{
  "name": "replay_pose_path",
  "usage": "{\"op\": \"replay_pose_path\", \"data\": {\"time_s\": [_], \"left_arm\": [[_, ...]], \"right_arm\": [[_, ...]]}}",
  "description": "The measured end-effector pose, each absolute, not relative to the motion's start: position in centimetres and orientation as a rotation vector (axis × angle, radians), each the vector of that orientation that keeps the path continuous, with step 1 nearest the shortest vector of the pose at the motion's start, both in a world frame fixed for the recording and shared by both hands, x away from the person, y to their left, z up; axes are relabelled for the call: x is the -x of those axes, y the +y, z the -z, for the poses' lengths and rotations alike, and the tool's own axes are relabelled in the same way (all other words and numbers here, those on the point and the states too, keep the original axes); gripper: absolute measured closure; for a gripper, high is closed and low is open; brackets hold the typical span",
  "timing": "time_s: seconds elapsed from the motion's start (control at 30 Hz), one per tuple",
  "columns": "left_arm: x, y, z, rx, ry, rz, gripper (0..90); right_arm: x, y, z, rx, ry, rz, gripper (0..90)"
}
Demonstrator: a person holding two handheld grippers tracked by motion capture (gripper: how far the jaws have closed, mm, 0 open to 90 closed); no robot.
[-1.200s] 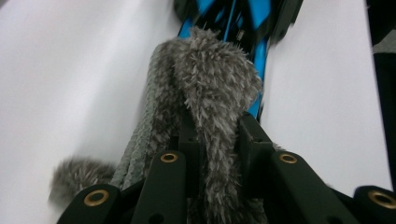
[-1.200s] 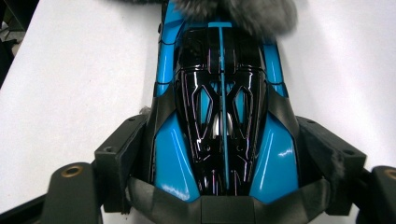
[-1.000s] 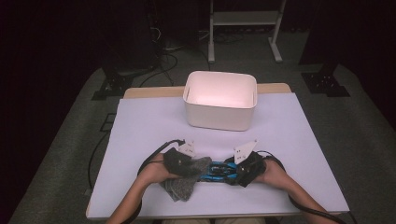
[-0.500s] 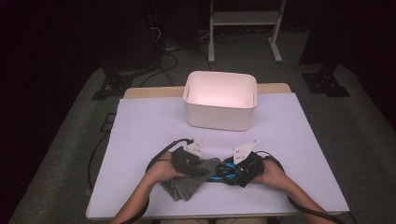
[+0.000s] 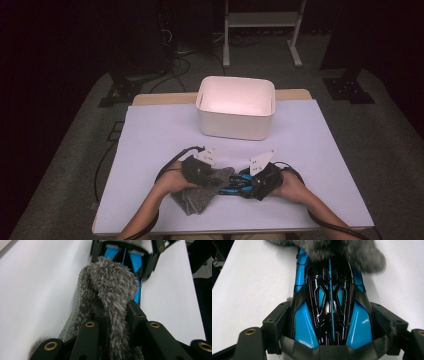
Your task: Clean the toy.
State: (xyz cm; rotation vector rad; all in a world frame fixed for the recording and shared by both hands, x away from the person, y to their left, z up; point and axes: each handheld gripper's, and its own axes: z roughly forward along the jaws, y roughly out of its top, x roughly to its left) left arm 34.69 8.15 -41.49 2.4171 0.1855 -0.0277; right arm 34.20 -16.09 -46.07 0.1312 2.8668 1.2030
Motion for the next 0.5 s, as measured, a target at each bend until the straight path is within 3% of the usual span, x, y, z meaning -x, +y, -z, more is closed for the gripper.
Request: {"op": "replay_pose_path", "data": {"time_s": [0.5], "left_arm": [[-34.87, 8.57, 41.59, -2.472, 0.236, 0.046, 74.1]], "right_arm": [[-33.50, -16.78, 45.52, -0.242, 2.878, -1.133, 18.6]]}}
